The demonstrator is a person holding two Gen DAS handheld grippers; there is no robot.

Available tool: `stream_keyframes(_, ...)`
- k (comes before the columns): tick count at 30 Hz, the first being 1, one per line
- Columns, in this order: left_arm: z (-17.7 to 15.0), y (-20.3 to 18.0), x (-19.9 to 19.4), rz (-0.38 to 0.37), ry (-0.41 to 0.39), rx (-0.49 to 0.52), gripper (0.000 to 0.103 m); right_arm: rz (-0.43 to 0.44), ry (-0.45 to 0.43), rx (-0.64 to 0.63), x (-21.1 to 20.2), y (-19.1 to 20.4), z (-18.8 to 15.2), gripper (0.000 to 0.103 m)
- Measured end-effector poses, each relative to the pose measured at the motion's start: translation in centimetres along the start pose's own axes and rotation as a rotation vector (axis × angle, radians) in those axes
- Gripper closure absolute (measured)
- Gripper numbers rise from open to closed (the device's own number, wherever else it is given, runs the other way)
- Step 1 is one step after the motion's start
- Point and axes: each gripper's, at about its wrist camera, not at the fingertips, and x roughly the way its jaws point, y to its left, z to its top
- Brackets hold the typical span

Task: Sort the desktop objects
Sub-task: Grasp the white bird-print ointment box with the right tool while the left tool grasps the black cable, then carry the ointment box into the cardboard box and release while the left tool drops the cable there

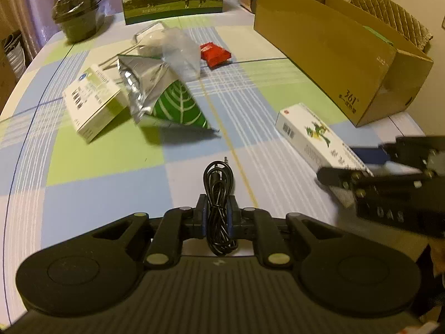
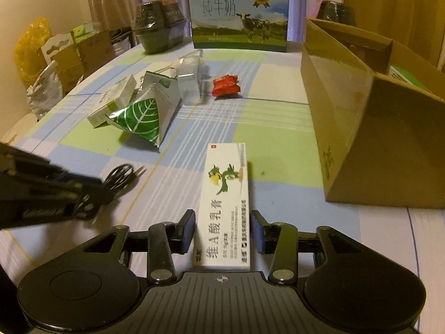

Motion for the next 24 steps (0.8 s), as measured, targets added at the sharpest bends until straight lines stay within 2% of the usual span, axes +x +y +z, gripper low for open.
stream_keyframes(4,-0.5,0.2,-0.3,0.003,-0.001,0.004,0.093,-0.002,-0.005,-0.015,0.5,0.3,0.5,0.057)
stream_keyframes(19,-0.5,0.5,-0.5,-0.012,-0.007,-0.005,0.093,-0.045,0.022,-0.032,1.7,0.1,1.0,0.057)
stream_keyframes(20,-0.5,0.5,-0.6,-0.012,-0.007,-0.004,0.093,-0.045,0.029,-0.03,1.8,0.0,1.0,0.058)
stream_keyframes(21,-0.5,0.5,-0.5,-0.013,-0.007,-0.004,0.093,-0.047,0.027,-0.024,1.7,0.0,0.9,0.068)
stream_keyframes(24,-0.6,0.5,-0.9,-0.011,-0.012,-0.003,0.093,-0.041,0.029,-0.007,1.2,0.0,0.8,0.068)
